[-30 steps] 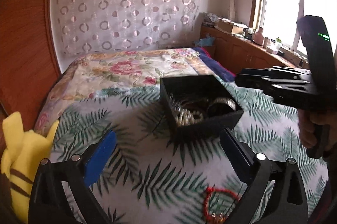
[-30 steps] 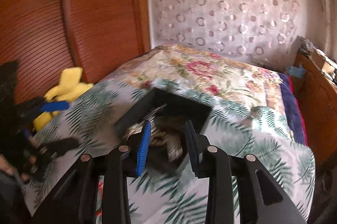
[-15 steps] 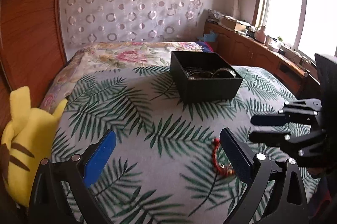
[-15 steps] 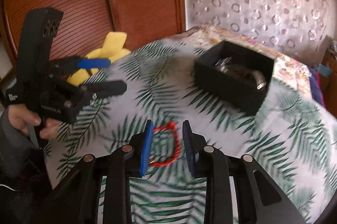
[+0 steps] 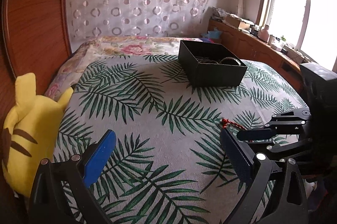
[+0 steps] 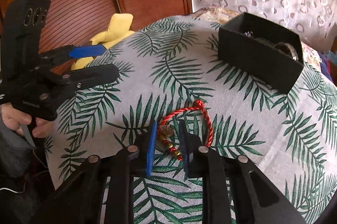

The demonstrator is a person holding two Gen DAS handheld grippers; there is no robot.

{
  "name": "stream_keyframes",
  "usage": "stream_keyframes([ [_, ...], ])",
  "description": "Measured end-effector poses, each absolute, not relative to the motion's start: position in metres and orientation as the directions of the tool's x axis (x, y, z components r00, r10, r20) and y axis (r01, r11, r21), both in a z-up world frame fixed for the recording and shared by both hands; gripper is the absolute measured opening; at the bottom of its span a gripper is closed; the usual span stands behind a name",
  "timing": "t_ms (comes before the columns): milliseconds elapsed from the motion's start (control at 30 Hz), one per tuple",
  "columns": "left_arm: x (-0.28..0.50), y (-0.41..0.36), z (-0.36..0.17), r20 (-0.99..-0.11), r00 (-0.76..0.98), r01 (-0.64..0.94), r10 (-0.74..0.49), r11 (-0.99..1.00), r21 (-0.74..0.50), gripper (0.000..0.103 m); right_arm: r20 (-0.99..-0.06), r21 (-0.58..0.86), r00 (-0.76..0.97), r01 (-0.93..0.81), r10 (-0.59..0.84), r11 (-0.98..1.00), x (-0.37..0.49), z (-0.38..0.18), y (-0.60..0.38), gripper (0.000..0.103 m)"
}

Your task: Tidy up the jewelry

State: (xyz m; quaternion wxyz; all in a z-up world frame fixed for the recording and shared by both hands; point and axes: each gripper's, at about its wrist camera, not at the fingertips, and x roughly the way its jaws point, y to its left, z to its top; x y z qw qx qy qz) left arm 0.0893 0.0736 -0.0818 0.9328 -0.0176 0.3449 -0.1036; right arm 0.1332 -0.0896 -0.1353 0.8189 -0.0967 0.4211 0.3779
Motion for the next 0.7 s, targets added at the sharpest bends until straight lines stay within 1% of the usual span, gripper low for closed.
stream_keyframes([
  [100, 0.090, 0.073, -0.084, -0.644, 0.734, 0.186, -0.217, 0.976, -0.117, 0.095, -0.762, 0.173, 0.350, -0.701, 0.545, 0.692, 0.135, -0.136, -0.089, 0.013],
  [133, 0.090, 0.072, -0.084, -0.645, 0.732, 0.188, -0.217, 0.975, -0.116, 0.095, -0.759, 0.179, 0.349, -0.700, 0.550, 0.692, 0.135, -0.135, -0.090, 0.006],
  [433, 0.093, 0.061, -0.090, -0.666, 0.709, 0.205, -0.230, 0.972, -0.117, 0.095, -0.722, 0.194, 0.390, -0.679, 0.571, 0.708, 0.135, -0.125, -0.114, 0.006],
  [700, 0.098, 0.040, -0.095, -0.688, 0.681, 0.245, -0.249, 0.964, -0.106, 0.095, -0.709, 0.179, 0.448, -0.632, 0.544, 0.754, 0.136, -0.118, -0.148, 0.006],
])
